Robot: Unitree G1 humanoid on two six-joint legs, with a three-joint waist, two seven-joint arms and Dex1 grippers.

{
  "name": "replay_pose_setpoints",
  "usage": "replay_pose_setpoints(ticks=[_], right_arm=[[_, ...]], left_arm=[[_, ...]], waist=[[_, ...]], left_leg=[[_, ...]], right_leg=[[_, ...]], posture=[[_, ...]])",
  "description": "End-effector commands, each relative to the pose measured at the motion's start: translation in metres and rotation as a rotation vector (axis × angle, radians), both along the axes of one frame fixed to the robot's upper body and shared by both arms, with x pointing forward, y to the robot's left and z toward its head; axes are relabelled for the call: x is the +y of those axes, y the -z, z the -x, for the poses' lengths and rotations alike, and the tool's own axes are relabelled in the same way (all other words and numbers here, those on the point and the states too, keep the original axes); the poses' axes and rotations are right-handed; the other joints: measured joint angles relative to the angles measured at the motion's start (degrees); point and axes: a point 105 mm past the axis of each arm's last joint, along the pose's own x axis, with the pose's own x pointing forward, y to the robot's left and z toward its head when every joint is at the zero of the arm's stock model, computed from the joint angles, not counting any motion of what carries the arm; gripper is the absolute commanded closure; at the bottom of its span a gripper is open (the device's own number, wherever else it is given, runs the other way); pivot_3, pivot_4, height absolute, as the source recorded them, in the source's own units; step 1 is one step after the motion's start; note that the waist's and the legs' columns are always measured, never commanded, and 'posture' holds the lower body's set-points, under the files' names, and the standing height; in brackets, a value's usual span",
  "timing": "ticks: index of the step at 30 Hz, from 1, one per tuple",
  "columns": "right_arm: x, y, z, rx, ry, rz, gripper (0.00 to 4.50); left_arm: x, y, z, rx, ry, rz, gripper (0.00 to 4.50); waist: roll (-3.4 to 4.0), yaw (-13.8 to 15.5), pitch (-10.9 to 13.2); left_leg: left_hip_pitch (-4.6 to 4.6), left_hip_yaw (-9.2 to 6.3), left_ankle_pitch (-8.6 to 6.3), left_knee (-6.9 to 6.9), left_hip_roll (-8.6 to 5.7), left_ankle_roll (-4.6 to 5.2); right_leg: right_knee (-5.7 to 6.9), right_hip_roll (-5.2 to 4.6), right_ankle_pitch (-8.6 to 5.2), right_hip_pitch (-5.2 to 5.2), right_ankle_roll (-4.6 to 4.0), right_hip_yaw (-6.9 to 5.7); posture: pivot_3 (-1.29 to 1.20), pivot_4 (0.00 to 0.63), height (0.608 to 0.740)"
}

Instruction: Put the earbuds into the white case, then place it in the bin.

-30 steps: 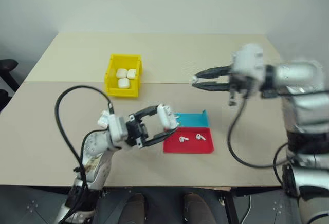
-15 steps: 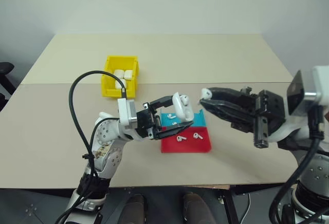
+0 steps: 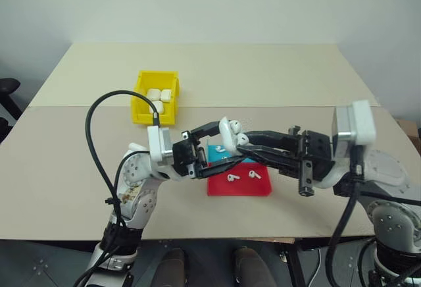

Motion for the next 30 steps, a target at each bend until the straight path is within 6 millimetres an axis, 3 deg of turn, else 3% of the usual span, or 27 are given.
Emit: replay_pose_setpoints(ticks=[1,7,12,19,23,26,30], right_arm=[[-0.002,-0.002,0.003,-0.038,0.003,0.014,3.71],[-0.002,0.001,0.006,-0.034,-0.007,0.027,3.71],[-0.003,0.002,0.007,-0.055,0.009,0.05,2.23],[-0.022,-0.002,0.002,-0.1,0.081,0.083,2.23],[-0.035,-0.017,-0.002,-0.139,0.102,0.128,2.23],[-0.032,-0.027,-0.001,-0.178,0.066,0.19,2.23],[-0.022,-0.033,-0.007,-0.19,0.042,0.263,3.35]], left_arm=[[0.0,-0.011,0.009,-0.05,0.016,0.039,1.71],[-0.001,-0.011,0.009,-0.054,0.011,0.047,1.71],[-0.002,-0.009,0.009,-0.049,0.009,0.042,1.71],[-0.002,0.0,0.0,-0.02,-0.019,0.029,1.71],[-0.01,0.018,-0.011,0.004,-0.058,-0.046,1.71],[-0.019,0.035,-0.02,0.007,-0.087,-0.177,1.71],[-0.033,0.04,-0.027,-0.001,-0.1,-0.187,1.71]], waist=[[0.0,0.0,0.0],[0.0,0.0,0.0],[0.0,0.0,0.0],[-0.01,0.1,0.0],[0.0,0.1,0.0],[-0.01,0.0,0.0],[-0.01,0.0,0.0]], left_leg=[[0.0,0.0,0.0,0.0,0.0,0.0],[0.0,0.0,0.0,0.0,0.0,0.0],[0.0,0.0,0.0,0.0,-0.01,0.0],[-0.01,0.0,0.0,0.0,-0.02,0.0],[0.01,0.01,0.0,0.02,-0.03,0.0],[0.02,0.02,0.0,0.05,-0.01,0.0],[0.0,0.02,0.0,0.04,0.01,0.0]], right_leg=[[0.0,0.0,0.0,0.0,0.0,0.0],[0.0,0.0,0.0,0.0,0.0,0.0],[0.0,0.0,0.0,0.01,0.0,0.0],[-0.02,-0.01,0.0,0.01,0.01,0.0],[-0.02,-0.01,0.0,0.04,0.02,0.0],[-0.02,0.03,0.01,0.04,0.01,0.01],[-0.04,0.04,0.01,0.02,0.01,0.01]], posture=[[0.0,0.15,0.74],[0.0,0.15,0.74],[0.0,0.15,0.74],[0.0,0.15,0.74],[0.0,0.15,0.74],[0.0,0.15,0.74],[0.0,0.15,0.74]])
